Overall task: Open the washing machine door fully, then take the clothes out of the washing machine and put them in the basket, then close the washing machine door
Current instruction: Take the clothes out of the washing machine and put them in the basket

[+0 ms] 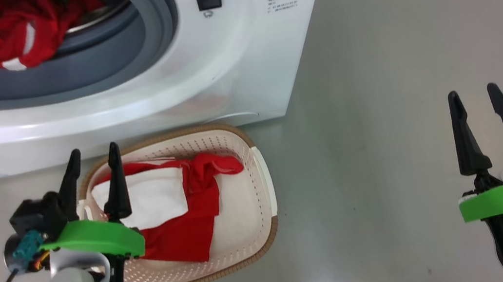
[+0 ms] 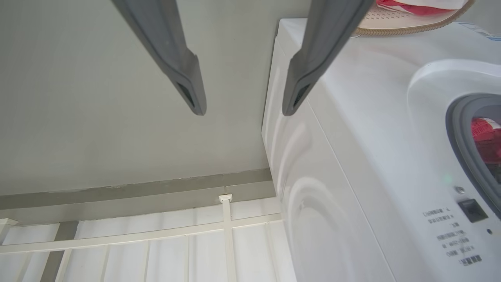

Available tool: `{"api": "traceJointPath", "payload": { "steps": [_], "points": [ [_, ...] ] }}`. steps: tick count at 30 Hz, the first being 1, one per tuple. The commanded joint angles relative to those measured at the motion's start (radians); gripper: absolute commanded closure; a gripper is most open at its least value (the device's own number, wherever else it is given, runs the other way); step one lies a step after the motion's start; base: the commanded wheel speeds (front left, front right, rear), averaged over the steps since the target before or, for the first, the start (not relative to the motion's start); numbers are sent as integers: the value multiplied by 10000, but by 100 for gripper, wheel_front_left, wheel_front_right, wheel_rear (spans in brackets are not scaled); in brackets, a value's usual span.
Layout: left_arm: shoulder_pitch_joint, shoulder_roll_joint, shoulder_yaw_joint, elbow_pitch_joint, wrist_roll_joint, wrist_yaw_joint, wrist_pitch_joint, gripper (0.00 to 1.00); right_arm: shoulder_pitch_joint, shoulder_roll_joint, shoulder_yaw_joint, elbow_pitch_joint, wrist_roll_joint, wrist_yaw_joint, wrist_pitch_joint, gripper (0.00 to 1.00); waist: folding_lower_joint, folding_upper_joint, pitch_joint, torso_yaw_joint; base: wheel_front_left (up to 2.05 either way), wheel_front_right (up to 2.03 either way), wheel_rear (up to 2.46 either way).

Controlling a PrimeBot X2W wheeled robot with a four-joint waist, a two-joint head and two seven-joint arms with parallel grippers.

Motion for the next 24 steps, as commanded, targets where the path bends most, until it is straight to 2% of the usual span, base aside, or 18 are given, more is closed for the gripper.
{"api": "traceJointPath", "payload": {
  "steps": [1,24],
  "points": [
    [323,188,315,-349,108,-54,-49,0,206,-103,226,-181,-34,63,-65,0,0,0,-331,89,0,0,0],
    [2651,285,511,-2752,388,-54,-49,0,1540,-338,403,182,13,63,-65,0,0,0,-2528,556,0,0,0]
  ]
}}
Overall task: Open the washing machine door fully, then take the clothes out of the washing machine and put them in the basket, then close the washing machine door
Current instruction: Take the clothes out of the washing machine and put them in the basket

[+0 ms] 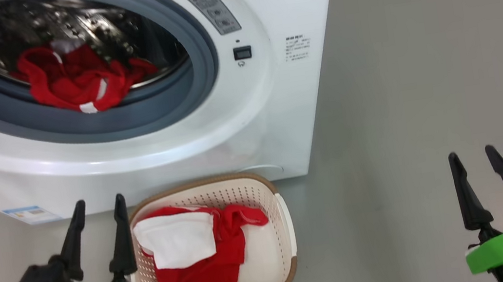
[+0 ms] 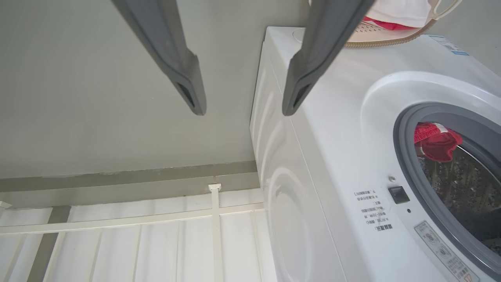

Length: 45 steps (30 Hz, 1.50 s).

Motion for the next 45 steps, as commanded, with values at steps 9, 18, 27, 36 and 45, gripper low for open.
{"api": "traceJointPath", "payload": {
  "steps": [9,18,27,36,45],
  "points": [
    [1123,212,384,-1062,220,-54,-51,0,643,-217,183,-193,43,63,-65,0,0,0,-899,200,0,0,0],
    [2350,147,658,-1674,307,-54,-51,0,1533,-153,-17,-221,84,63,-65,0,0,0,-1690,250,0,0,0],
    [3326,99,865,-2291,351,-54,-51,0,2200,-125,-229,-350,104,63,-65,0,0,0,-1994,335,0,0,0],
    [3324,80,870,-2401,346,-54,-51,0,2112,-113,-205,-359,82,63,-65,0,0,0,-1903,335,0,0,0],
    [3160,74,805,-2373,319,-54,-51,0,1947,-120,-156,-371,88,63,-65,0,0,0,-1742,327,0,0,0]
  ]
}}
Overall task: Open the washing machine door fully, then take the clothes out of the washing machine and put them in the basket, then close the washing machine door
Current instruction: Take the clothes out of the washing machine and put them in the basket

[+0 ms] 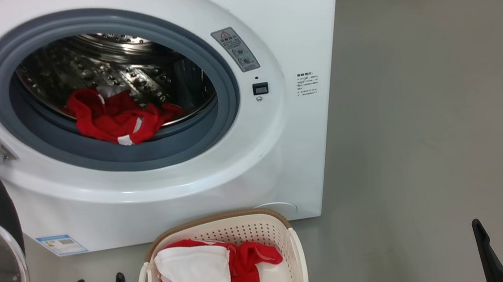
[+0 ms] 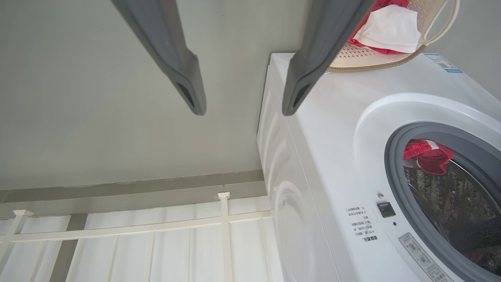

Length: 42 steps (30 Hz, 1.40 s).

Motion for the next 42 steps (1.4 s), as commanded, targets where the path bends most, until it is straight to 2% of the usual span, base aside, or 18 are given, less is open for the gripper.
{"api": "traceJointPath", "payload": {
  "steps": [1,7,13,31,42],
  "points": [
    [-314,55,275,-257,41,-54,-51,0,-352,-200,263,-282,74,63,-65,0,0,0,75,15,0,0,0],
    [-1140,54,-194,314,203,-54,-51,0,-682,-161,314,-283,53,63,-65,0,0,0,585,77,0,0,0],
    [-2948,234,-710,1641,285,-54,-51,0,-1313,-113,446,-397,23,63,-65,0,0,0,1508,23,0,0,0],
    [-9372,1755,-1798,7710,-136,-54,-34,0,-2916,122,452,-427,167,63,-65,0,0,0,3705,-948,0,0,0],
    [-11730,2423,-2401,10039,-200,-54,-36,0,-3397,145,558,-505,175,63,-65,0,0,0,4411,-1359,0,0,0]
  ]
}}
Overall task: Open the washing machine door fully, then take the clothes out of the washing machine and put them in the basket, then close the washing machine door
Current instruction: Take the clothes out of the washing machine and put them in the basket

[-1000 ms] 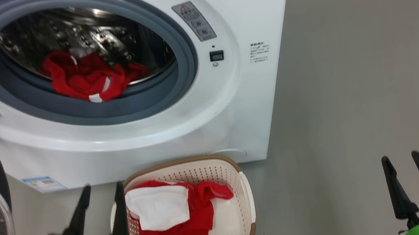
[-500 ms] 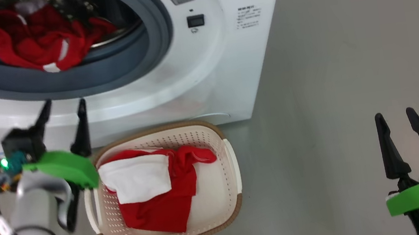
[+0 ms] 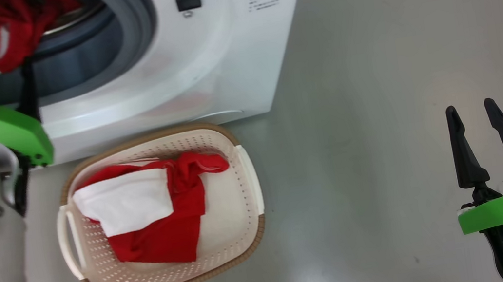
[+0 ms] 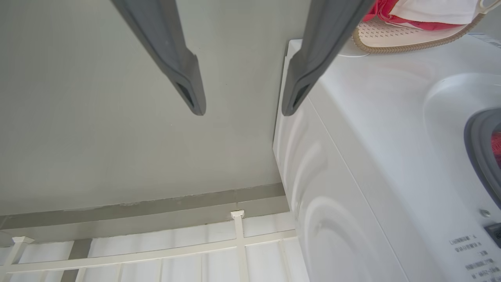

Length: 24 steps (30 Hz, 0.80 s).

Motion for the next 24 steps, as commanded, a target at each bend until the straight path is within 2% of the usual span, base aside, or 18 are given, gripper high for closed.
{"api": "traceJointPath", "payload": {
  "steps": [1,9,21,23,24],
  "points": [
    [-298,640,116,82,-93,-54,-37,0,-125,-27,294,-262,144,63,-65,0,0,-1,277,-274,0,0,0],
    [-1151,1113,-359,1126,-45,-54,-38,0,-279,-23,428,-314,159,63,-65,0,0,-1,730,-633,0,0,0],
    [-1525,1530,-596,1639,-7,31,38,0,-366,-21,596,-339,242,63,-65,0,0,-1,909,-921,0,0,0],
    [-1565,1541,-628,1667,-18,49,49,47,-368,-21,593,-343,252,63,-65,0,0,-1,905,-927,0,0,0],
    [-1580,1542,-641,1679,-26,60,54,57,-369,-21,593,-346,260,63,-65,0,0,-1,894,-926,0,0,0]
  ]
}}
